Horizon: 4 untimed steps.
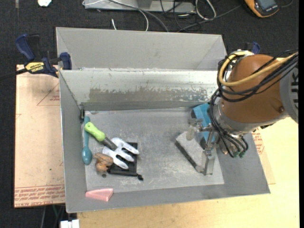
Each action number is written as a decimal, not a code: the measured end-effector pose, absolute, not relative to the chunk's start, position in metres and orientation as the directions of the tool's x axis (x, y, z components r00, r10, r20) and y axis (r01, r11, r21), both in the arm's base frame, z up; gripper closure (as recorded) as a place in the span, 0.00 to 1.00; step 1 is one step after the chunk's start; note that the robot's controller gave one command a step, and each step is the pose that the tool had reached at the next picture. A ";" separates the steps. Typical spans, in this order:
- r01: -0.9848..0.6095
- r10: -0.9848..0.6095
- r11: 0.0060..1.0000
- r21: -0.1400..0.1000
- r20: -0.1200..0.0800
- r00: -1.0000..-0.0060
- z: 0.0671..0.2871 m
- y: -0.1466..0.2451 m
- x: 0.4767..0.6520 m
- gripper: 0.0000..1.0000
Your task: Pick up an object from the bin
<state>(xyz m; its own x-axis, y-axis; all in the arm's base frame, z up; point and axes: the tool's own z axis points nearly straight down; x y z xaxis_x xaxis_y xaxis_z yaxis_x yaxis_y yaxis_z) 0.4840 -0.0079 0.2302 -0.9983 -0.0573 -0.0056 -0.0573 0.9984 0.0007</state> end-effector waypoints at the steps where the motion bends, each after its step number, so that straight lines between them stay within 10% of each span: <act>1: -0.055 -0.055 0.999 0.001 -0.006 -0.998 0.267 -0.010 0.492 0.00; 4: 0.164 0.164 0.987 0.003 -0.004 -0.987 0.125 0.121 0.492 0.00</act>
Offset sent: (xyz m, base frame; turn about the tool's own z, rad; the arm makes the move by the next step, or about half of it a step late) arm 0.0003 0.0781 -0.0331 0.2141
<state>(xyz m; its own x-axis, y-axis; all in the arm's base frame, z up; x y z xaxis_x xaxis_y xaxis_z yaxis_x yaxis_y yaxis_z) 0.4920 0.1209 0.1252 -0.9865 0.1636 -0.0037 0.1636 0.9865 0.0031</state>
